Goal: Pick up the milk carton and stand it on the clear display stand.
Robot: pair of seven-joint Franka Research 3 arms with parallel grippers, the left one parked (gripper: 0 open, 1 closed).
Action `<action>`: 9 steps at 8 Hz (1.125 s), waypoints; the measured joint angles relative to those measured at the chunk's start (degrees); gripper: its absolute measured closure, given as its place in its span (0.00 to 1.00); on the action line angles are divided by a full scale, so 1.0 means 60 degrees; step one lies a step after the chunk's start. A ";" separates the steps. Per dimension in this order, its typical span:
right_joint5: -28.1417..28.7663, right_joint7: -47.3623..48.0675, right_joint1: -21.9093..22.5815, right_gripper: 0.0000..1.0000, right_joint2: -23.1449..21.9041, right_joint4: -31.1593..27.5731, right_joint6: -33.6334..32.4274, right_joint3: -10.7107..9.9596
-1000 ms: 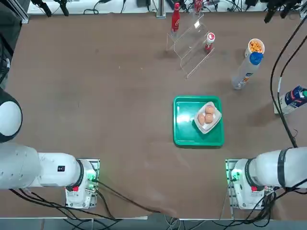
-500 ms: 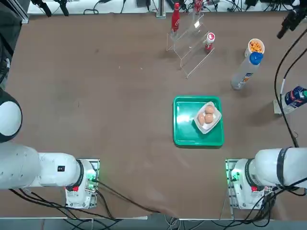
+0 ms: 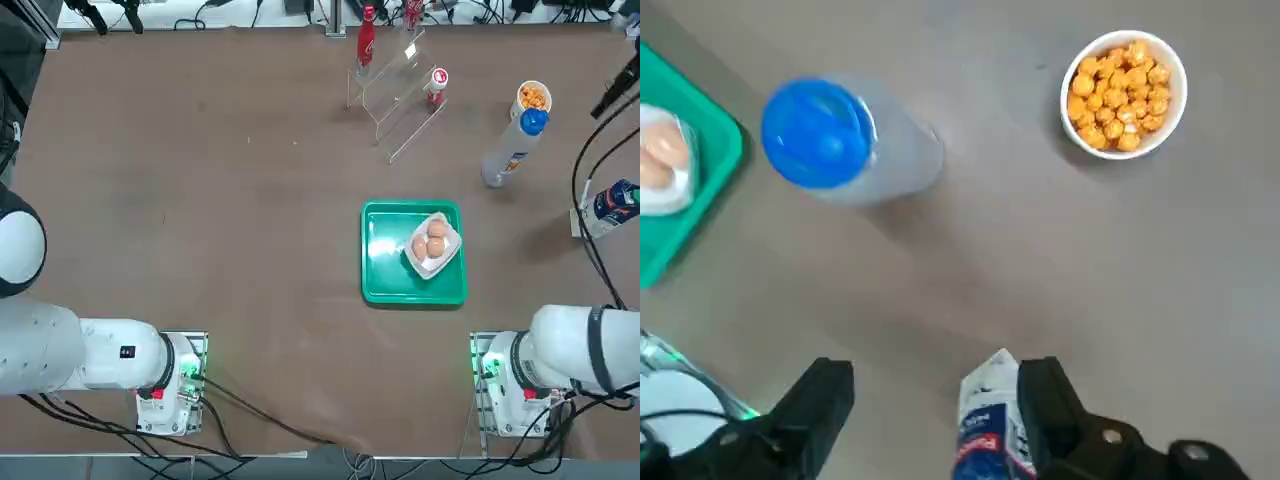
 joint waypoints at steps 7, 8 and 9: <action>-0.0240 -0.6937 -0.2086 0.00 0.0013 -0.1565 0.1715 -0.0002; -0.0346 -0.7590 -0.2266 0.00 0.0015 -0.1680 0.1716 0.0000; -0.0379 -0.8225 -0.2475 0.00 0.0015 -0.1813 0.1719 0.0000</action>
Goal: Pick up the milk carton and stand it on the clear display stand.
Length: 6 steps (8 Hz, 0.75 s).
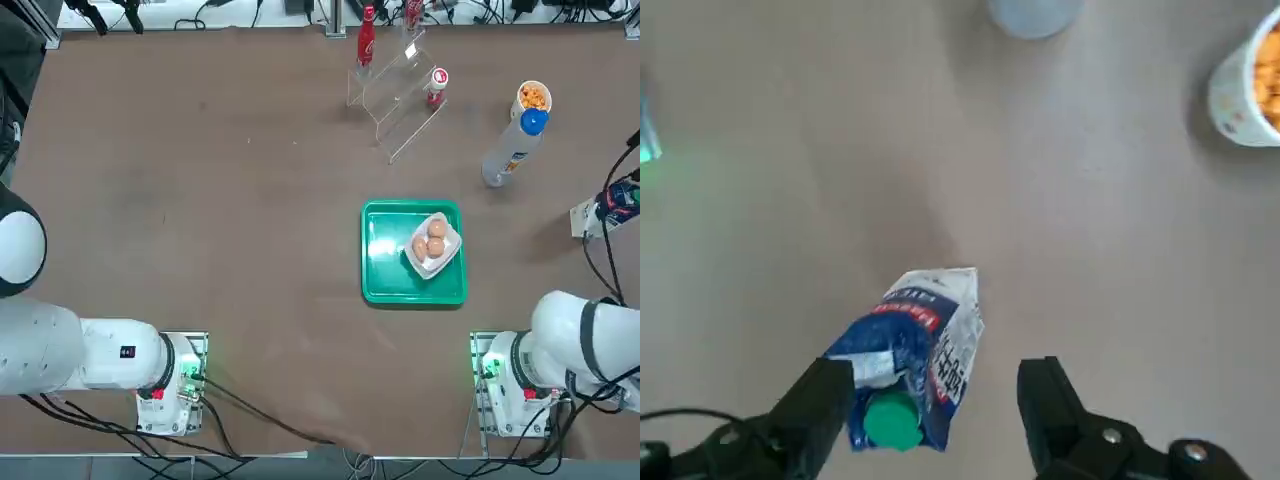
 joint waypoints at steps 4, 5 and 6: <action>-0.0057 -0.1767 -0.0806 0.00 -0.0001 -0.0515 0.0365 -0.0001; -0.0121 -0.1828 -0.0824 0.00 -0.0002 -0.0657 0.0411 0.0003; -0.0164 -0.1833 -0.0835 0.00 -0.0002 -0.0785 0.0493 0.0016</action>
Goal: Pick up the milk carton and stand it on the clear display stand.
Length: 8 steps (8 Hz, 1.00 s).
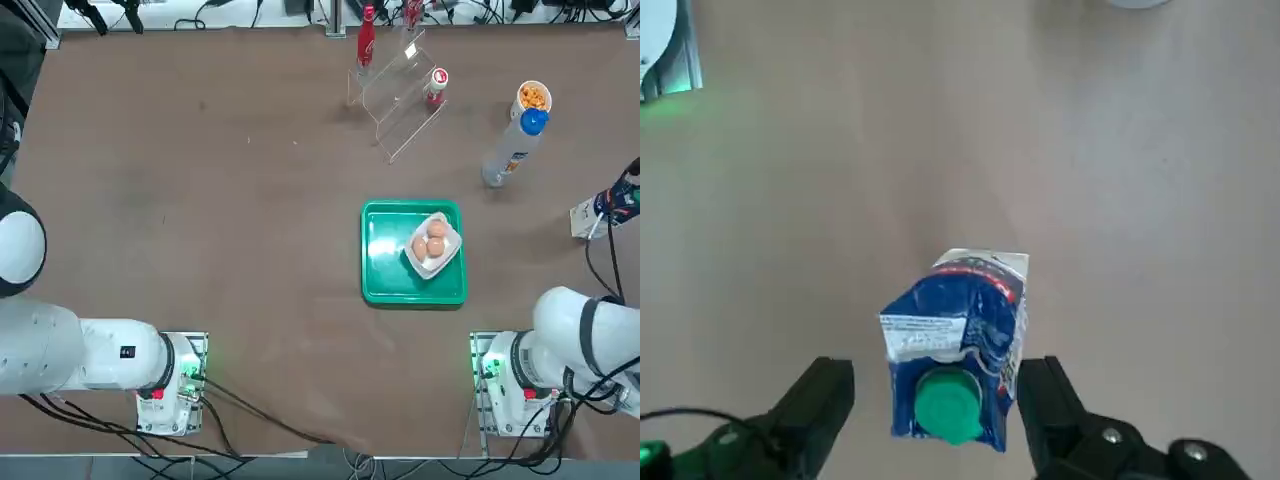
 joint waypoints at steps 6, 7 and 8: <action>-0.0259 -0.0010 -0.0060 0.00 0.0007 -0.0719 0.1151 0.0005; -0.0259 -0.0010 -0.0066 0.00 0.0030 -0.0800 0.1273 0.0005; -0.0259 -0.0010 -0.0090 0.00 0.0074 -0.0846 0.1331 0.0006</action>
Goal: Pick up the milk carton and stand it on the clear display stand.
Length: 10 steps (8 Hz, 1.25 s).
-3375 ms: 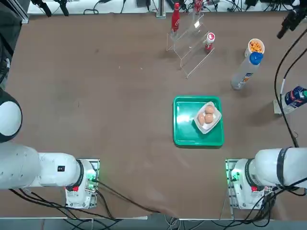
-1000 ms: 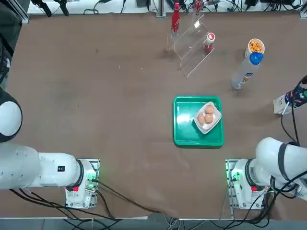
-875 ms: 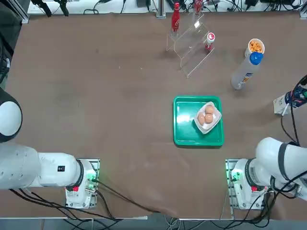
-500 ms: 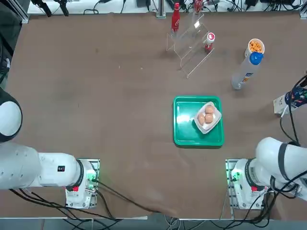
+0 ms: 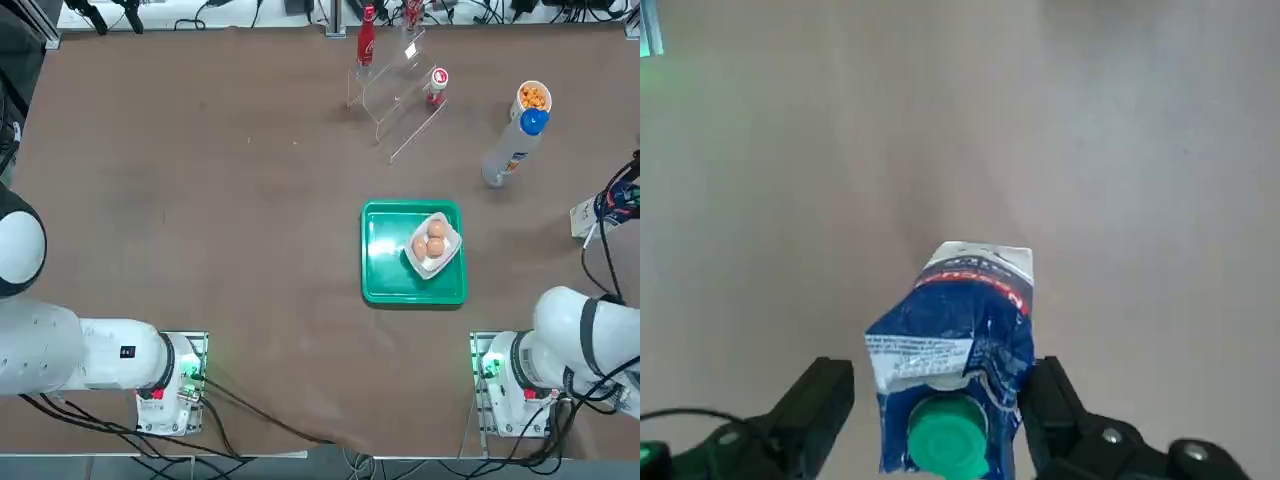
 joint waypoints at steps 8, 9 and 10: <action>0.0000 0.0001 -0.0157 0.22 0.0336 -0.0071 0.0494 0.0006; 0.0000 0.0023 -0.0158 0.27 0.0330 -0.0068 0.0534 0.0007; 0.0000 0.0063 -0.0158 0.37 0.0308 -0.0046 0.0551 0.0008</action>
